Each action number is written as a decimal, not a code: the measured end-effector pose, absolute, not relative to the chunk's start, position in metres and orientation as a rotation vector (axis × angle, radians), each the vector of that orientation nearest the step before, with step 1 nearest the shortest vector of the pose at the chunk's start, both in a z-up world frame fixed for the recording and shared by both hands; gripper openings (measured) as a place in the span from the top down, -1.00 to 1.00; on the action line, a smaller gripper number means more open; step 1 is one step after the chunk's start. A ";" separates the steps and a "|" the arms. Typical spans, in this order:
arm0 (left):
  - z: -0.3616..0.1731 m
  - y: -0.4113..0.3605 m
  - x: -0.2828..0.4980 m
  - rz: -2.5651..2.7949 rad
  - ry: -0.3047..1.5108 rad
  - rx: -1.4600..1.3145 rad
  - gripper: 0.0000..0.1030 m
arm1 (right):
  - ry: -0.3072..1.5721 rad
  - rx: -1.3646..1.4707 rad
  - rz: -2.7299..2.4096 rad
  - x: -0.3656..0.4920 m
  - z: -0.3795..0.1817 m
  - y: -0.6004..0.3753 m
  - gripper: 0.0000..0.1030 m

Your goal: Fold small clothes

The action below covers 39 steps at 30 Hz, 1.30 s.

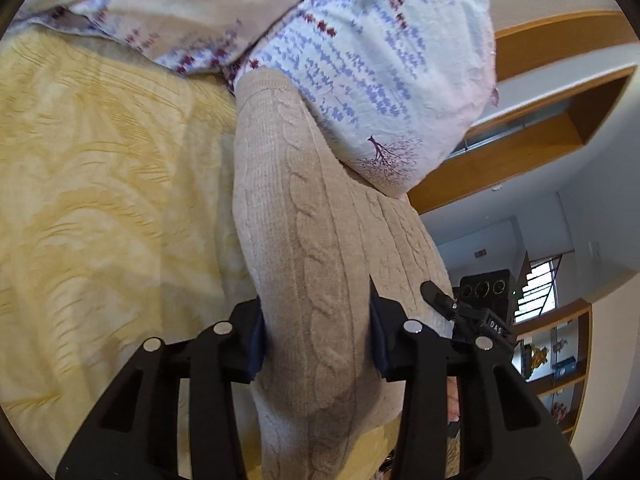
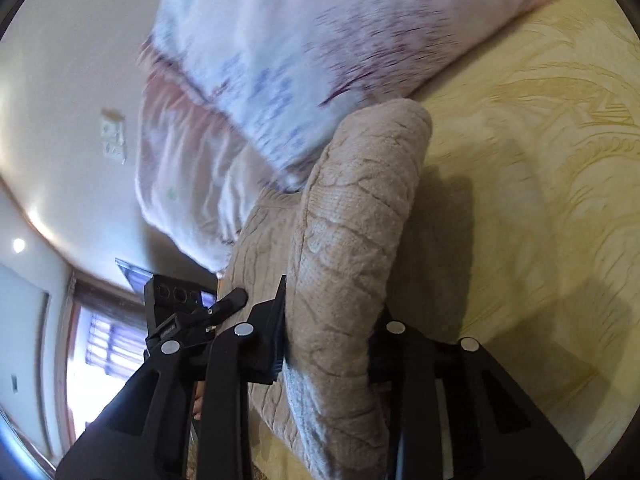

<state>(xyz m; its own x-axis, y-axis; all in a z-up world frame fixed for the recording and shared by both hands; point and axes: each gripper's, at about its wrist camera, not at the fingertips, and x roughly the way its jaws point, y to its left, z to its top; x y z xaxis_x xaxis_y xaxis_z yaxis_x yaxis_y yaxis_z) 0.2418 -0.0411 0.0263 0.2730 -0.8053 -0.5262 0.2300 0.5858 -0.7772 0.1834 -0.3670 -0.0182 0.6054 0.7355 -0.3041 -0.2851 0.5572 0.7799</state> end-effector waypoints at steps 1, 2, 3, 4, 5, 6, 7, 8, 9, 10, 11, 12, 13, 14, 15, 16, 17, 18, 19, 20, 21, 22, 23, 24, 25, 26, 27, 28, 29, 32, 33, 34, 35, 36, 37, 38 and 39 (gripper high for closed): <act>0.029 -0.036 0.240 -0.761 1.071 -0.637 0.21 | 0.674 0.740 0.673 0.182 -0.016 -0.358 0.45; 0.031 -0.027 0.238 -0.754 1.062 -0.634 0.21 | 0.673 0.721 0.688 0.182 -0.013 -0.346 0.45; 0.035 -0.017 0.236 -0.744 1.048 -0.631 0.21 | 0.670 0.701 0.692 0.183 -0.010 -0.338 0.45; 0.039 -0.008 0.235 -0.733 1.034 -0.626 0.21 | 0.662 0.671 0.696 0.185 -0.005 -0.327 0.46; 0.042 0.001 0.234 -0.722 1.018 -0.623 0.21 | 0.650 0.642 0.705 0.188 0.000 -0.315 0.46; 0.046 0.012 0.235 -0.705 0.996 -0.624 0.21 | 0.641 0.630 0.711 0.190 0.003 -0.308 0.46; 0.049 0.023 0.237 -0.690 0.977 -0.628 0.21 | 0.622 0.616 0.716 0.194 0.008 -0.298 0.46; 0.050 0.029 0.239 -0.682 0.968 -0.634 0.21 | 0.605 0.605 0.716 0.195 0.010 -0.292 0.46; 0.049 0.041 0.243 -0.657 0.958 -0.652 0.20 | 0.579 0.586 0.717 0.200 0.012 -0.282 0.46; 0.047 0.049 0.246 -0.635 0.958 -0.663 0.20 | 0.574 0.578 0.714 0.204 0.011 -0.277 0.46; 0.041 0.057 0.251 -0.600 0.969 -0.675 0.18 | 0.581 0.568 0.699 0.210 0.007 -0.272 0.46; 0.034 0.064 0.254 -0.576 0.981 -0.683 0.18 | 0.623 0.551 0.668 0.220 -0.003 -0.263 0.46; 0.026 0.070 0.256 -0.547 0.999 -0.689 0.17 | 0.665 0.541 0.644 0.229 -0.012 -0.257 0.46; 0.013 0.075 0.260 -0.502 1.033 -0.691 0.14 | 0.704 0.532 0.606 0.237 -0.021 -0.252 0.44; 0.003 0.079 0.262 -0.495 1.046 -0.707 0.11 | 0.722 0.529 0.567 0.243 -0.029 -0.251 0.39; -0.003 0.082 0.263 -0.508 1.044 -0.741 0.05 | 0.723 0.556 0.579 0.244 -0.032 -0.254 0.37; -0.006 0.085 0.262 -0.522 1.037 -0.771 0.03 | 0.730 0.586 0.589 0.244 -0.032 -0.259 0.35; -0.005 0.086 0.261 -0.522 1.035 -0.766 -0.03 | 0.736 0.606 0.587 0.242 -0.032 -0.264 0.33; -0.003 0.086 0.261 -0.517 1.032 -0.753 -0.04 | 0.733 0.609 0.583 0.239 -0.030 -0.269 0.33; 0.000 0.087 0.261 -0.512 1.028 -0.739 -0.08 | 0.726 0.609 0.578 0.235 -0.028 -0.273 0.28; 0.004 0.087 0.258 -0.506 1.021 -0.720 -0.16 | 0.710 0.610 0.567 0.228 -0.026 -0.280 0.27; 0.007 0.089 0.255 -0.503 1.015 -0.710 -0.20 | 0.700 0.615 0.567 0.225 -0.025 -0.283 0.27; 0.011 0.092 0.251 -0.499 1.003 -0.700 -0.31 | 0.683 0.627 0.564 0.220 -0.023 -0.290 0.27; 0.013 0.094 0.248 -0.496 0.995 -0.696 -0.41 | 0.672 0.636 0.559 0.217 -0.023 -0.291 0.27; 0.015 0.095 0.245 -0.493 0.987 -0.690 -0.44 | 0.662 0.640 0.551 0.216 -0.023 -0.295 0.27; 0.016 0.096 0.241 -0.486 0.981 -0.674 -0.46 | 0.653 0.635 0.541 0.217 -0.023 -0.296 0.30; 0.019 0.086 0.242 -0.480 0.980 -0.656 -0.46 | 0.648 0.628 0.536 0.220 -0.021 -0.291 0.58; 0.020 0.085 0.240 -0.476 0.979 -0.644 -0.46 | 0.622 0.605 0.528 0.220 -0.018 -0.287 0.75; 0.022 0.084 0.237 -0.469 0.976 -0.627 -0.47 | 0.578 0.555 0.496 0.217 -0.010 -0.283 0.80; 0.028 0.082 0.228 -0.434 0.945 -0.564 -0.50 | 0.526 0.473 0.404 0.217 0.002 -0.275 0.83; 0.030 0.082 0.225 -0.420 0.937 -0.545 -0.52 | 0.549 0.451 0.356 0.223 0.000 -0.273 0.83; 0.032 0.082 0.221 -0.406 0.930 -0.524 -0.52 | 0.577 0.435 0.321 0.229 -0.005 -0.272 0.83; 0.033 0.082 0.218 -0.394 0.920 -0.502 -0.53 | 0.607 0.422 0.292 0.234 -0.011 -0.269 0.83; 0.035 0.082 0.213 -0.381 0.907 -0.478 -0.53 | 0.636 0.410 0.274 0.238 -0.017 -0.266 0.83; 0.038 0.082 0.207 -0.366 0.893 -0.451 -0.53 | 0.632 0.400 0.264 0.237 -0.017 -0.265 0.82; 0.039 0.081 0.204 -0.358 0.886 -0.435 -0.53 | 0.623 0.389 0.257 0.234 -0.014 -0.264 0.81; 0.042 0.081 0.197 -0.338 0.871 -0.397 -0.55 | 0.615 0.382 0.253 0.230 -0.010 -0.264 0.79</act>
